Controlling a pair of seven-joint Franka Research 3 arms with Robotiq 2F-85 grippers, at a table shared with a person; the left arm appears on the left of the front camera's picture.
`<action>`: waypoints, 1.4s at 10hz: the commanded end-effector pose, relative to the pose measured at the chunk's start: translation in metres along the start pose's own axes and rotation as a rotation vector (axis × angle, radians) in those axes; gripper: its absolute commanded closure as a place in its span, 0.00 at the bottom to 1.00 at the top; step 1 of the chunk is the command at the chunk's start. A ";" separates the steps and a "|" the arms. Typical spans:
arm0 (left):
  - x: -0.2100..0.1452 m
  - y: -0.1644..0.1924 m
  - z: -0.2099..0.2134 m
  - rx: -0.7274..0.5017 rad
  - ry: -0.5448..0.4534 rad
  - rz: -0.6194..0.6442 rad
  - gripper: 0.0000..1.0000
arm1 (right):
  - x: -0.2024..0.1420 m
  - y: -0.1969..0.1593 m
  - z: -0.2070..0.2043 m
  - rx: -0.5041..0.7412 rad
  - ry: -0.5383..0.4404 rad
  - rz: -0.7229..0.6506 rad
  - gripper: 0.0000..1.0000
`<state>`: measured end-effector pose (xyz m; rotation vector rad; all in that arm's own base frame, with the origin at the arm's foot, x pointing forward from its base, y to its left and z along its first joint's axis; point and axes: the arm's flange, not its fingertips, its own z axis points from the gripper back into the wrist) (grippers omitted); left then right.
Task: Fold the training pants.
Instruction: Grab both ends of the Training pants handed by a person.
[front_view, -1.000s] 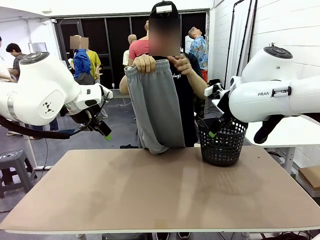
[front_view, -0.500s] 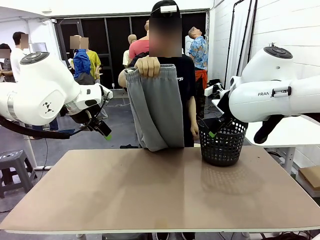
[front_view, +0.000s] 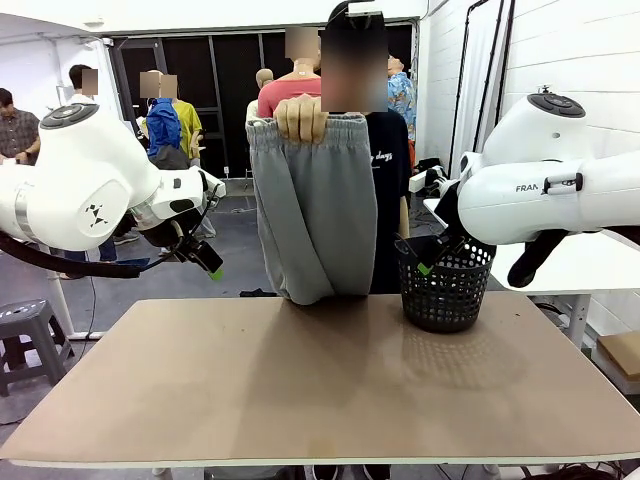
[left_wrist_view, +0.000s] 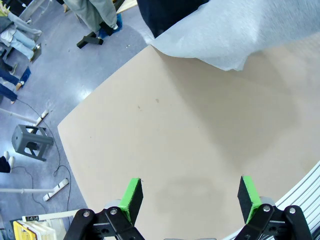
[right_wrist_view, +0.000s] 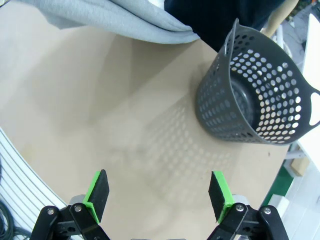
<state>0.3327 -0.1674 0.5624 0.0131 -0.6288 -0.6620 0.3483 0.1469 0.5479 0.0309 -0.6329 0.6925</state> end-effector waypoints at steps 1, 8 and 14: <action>0.000 0.001 0.000 0.000 -0.003 -0.010 0.00 | 0.000 0.000 0.000 0.012 0.003 -0.002 0.00; 0.000 0.001 0.000 0.000 -0.003 -0.010 0.00 | 0.000 0.000 0.000 0.012 0.003 -0.002 0.00; 0.002 0.003 0.012 0.008 0.072 -0.213 0.00 | 0.001 -0.003 0.004 0.015 -0.025 0.178 0.00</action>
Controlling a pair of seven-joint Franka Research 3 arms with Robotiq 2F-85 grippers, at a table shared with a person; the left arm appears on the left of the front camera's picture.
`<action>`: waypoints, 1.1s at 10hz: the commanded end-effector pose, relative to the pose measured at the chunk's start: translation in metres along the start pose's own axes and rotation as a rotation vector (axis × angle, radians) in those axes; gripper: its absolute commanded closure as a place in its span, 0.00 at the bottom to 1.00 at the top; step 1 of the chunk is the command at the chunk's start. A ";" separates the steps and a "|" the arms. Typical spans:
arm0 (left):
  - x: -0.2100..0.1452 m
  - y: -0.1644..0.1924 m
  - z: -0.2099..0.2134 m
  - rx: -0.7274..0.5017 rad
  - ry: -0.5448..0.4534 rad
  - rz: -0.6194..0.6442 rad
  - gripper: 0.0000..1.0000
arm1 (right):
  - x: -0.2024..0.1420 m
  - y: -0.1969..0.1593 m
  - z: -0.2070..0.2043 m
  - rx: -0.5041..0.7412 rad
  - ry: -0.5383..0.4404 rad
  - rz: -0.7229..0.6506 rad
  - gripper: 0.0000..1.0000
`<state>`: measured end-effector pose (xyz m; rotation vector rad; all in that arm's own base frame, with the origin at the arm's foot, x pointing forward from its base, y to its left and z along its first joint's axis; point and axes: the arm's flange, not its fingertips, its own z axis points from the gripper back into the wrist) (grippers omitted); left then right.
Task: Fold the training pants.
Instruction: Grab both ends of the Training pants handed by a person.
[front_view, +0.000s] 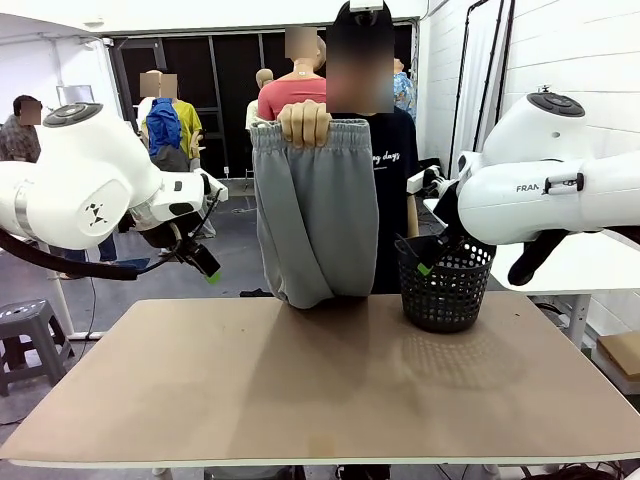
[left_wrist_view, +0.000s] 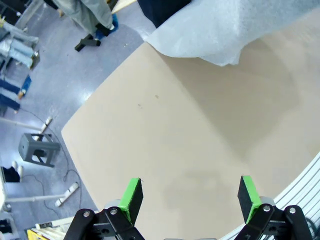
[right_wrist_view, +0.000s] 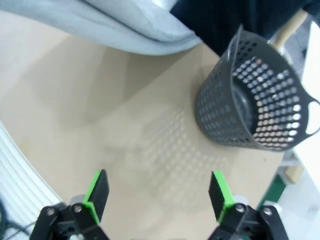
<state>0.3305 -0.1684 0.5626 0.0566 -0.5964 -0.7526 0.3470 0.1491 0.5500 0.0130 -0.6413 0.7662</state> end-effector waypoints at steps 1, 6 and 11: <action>0.002 0.008 0.018 -0.008 0.053 -0.219 0.00 | 0.000 -0.007 0.005 0.028 -0.019 0.197 0.00; 0.007 0.026 0.024 -0.091 0.031 -0.598 0.00 | 0.005 -0.019 0.012 0.169 -0.031 0.575 0.00; 0.007 0.023 0.006 -0.151 0.044 -0.685 0.00 | -0.001 -0.022 0.012 0.095 -0.038 0.634 0.00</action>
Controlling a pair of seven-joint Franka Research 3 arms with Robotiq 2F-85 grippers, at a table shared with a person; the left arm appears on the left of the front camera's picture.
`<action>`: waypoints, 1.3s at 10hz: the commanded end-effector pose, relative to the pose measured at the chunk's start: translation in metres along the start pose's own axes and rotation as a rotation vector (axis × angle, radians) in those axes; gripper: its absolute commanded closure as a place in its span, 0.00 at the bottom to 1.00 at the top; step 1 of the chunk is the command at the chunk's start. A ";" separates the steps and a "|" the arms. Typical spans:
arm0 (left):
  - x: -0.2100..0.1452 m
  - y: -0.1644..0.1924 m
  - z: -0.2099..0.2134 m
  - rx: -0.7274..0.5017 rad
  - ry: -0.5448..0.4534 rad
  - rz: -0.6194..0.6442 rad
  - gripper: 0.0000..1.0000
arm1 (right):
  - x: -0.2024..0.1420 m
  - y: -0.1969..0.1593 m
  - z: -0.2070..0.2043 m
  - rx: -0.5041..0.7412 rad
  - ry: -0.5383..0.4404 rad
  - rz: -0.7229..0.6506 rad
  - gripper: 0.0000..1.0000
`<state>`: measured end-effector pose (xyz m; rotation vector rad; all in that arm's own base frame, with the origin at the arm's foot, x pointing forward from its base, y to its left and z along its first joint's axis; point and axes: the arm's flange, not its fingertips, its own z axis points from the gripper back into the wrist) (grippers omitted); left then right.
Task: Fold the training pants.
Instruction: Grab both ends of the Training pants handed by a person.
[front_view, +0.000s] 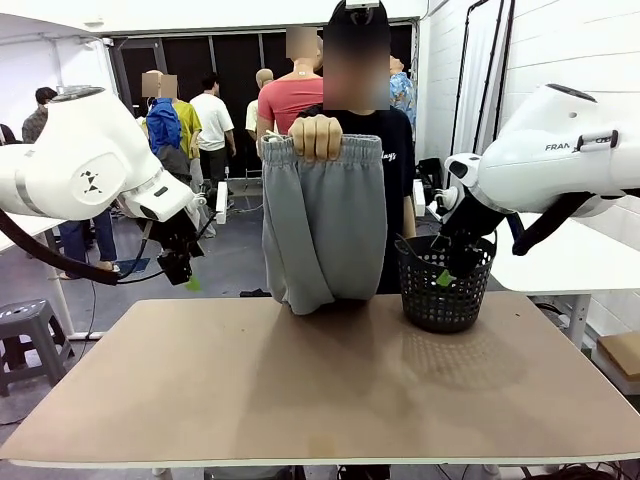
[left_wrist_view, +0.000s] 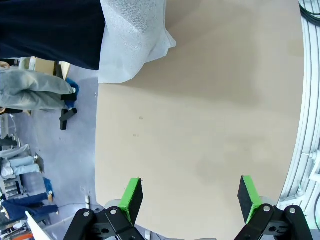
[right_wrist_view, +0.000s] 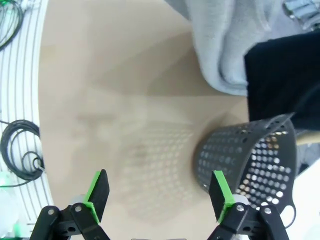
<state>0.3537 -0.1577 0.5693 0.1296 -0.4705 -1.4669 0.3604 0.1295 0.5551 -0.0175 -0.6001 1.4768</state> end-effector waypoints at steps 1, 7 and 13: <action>-0.001 -0.004 0.011 0.012 0.006 0.009 0.00 | -0.001 0.003 -0.004 0.033 -0.003 0.002 0.00; -0.009 0.028 -0.040 0.063 -0.225 -0.089 0.00 | -0.004 -0.014 -0.028 -0.036 -0.207 -0.001 0.00; -0.009 0.042 -0.057 0.069 -0.449 -0.114 0.00 | -0.012 -0.017 -0.046 -0.003 -0.413 -0.016 0.00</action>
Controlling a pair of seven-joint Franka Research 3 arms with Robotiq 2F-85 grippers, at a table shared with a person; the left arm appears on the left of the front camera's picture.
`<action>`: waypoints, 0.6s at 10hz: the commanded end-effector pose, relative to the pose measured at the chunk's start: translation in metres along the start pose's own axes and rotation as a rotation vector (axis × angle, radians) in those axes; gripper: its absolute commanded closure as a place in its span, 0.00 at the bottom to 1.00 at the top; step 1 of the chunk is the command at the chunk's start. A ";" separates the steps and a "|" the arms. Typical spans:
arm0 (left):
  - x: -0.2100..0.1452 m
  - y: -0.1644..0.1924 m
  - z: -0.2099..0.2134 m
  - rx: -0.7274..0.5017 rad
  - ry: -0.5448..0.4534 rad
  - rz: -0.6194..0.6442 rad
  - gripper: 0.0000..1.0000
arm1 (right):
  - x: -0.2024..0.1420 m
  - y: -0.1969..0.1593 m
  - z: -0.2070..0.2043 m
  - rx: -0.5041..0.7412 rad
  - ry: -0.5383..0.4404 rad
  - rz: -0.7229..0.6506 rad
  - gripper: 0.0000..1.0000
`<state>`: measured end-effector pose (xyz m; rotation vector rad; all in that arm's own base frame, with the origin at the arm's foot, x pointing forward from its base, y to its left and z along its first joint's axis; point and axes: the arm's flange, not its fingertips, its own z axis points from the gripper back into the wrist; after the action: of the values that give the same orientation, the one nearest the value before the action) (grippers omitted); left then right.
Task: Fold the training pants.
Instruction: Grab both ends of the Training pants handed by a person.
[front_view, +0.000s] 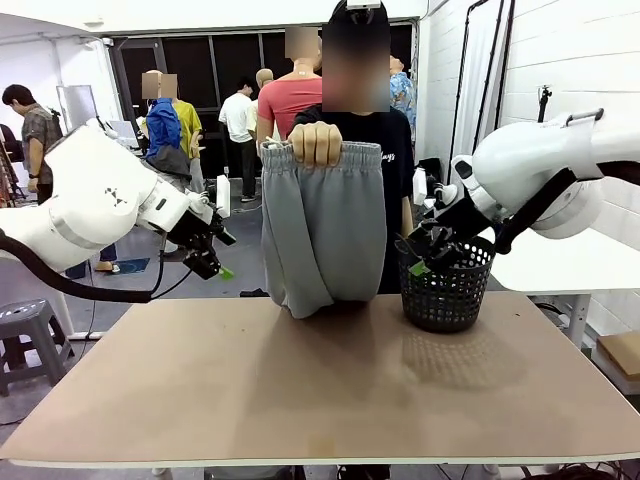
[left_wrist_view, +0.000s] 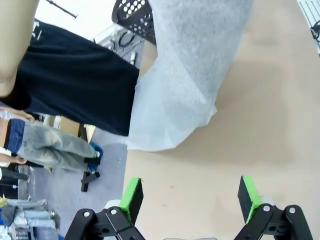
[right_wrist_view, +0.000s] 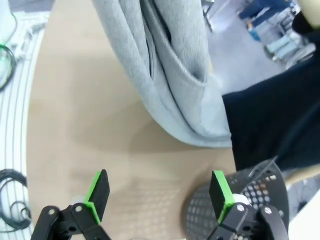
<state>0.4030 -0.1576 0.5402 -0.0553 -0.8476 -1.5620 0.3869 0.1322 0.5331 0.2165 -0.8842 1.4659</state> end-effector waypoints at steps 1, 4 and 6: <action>-0.008 0.006 -0.012 -0.023 -0.118 -0.015 0.00 | -0.011 -0.001 -0.014 0.022 -0.106 -0.014 0.00; 0.001 0.008 -0.015 0.000 -0.233 -0.012 0.00 | -0.009 0.000 -0.019 0.035 -0.186 -0.040 0.00; 0.012 0.006 -0.016 -0.015 -0.326 0.006 0.00 | -0.007 0.001 -0.020 0.041 -0.241 -0.035 0.00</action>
<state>0.4036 -0.1714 0.5448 -0.2654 -1.0481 -1.5673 0.3874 0.1379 0.5209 0.4201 -1.0135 1.4257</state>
